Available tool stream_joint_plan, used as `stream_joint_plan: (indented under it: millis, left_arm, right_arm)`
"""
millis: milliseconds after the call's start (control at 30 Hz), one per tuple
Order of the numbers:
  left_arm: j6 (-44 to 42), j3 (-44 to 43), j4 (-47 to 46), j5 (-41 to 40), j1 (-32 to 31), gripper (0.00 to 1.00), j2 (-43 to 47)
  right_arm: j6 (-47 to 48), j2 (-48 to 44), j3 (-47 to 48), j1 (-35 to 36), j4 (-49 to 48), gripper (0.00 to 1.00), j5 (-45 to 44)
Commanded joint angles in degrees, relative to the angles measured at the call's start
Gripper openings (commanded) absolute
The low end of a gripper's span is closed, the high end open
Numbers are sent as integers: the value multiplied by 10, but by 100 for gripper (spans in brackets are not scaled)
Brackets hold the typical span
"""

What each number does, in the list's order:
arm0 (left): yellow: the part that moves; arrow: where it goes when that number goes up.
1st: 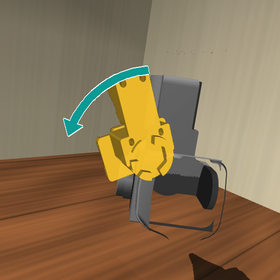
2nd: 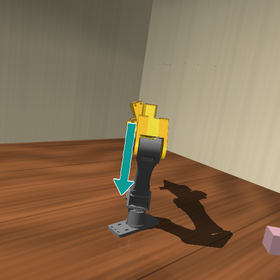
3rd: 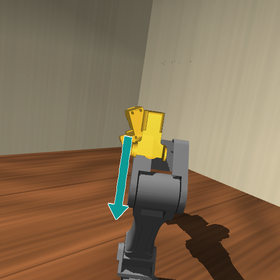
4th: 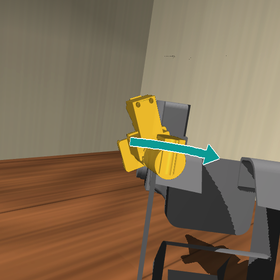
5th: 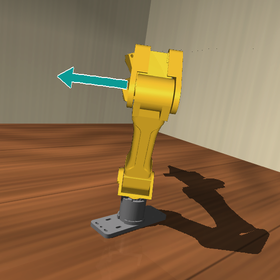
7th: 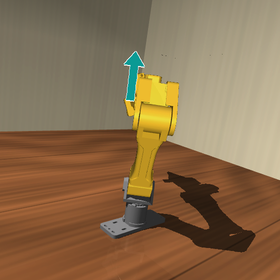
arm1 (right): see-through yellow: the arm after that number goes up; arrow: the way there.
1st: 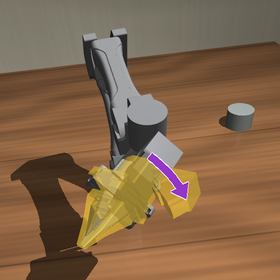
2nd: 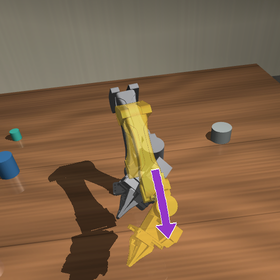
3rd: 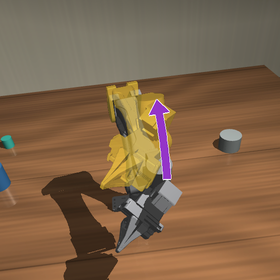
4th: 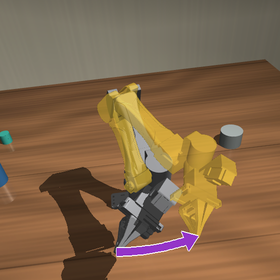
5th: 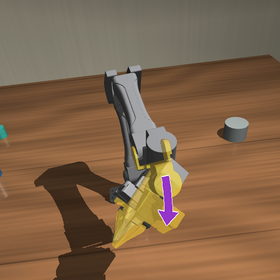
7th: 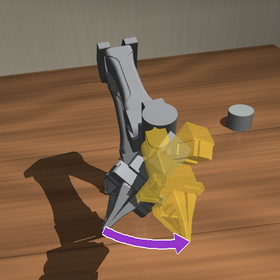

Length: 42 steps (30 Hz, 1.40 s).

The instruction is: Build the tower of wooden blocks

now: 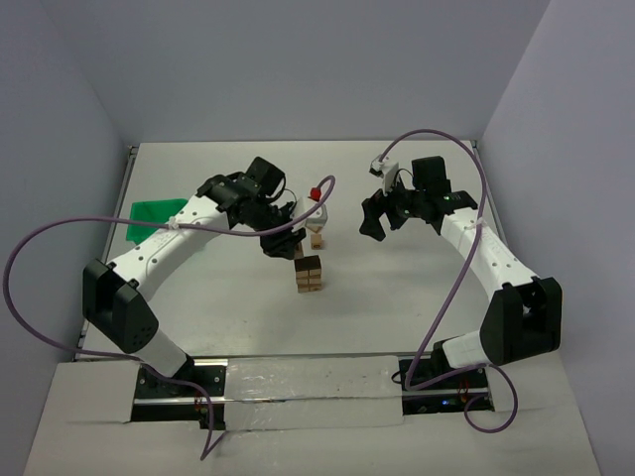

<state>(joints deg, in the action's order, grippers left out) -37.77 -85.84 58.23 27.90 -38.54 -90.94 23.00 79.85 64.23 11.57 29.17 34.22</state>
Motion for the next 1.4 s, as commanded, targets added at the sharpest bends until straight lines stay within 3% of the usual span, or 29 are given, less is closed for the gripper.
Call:
stream_joint_plan:
  millis: [0,1367]
  left_arm:
    - [-13,-10,22,-8,-13,32,1]
    - [-12,-35,11,-57,-51,40,-44]
  right_arm:
    - [-1,0,30,-3,-15,99,14]
    - [2,-7,22,2,-13,99,11]
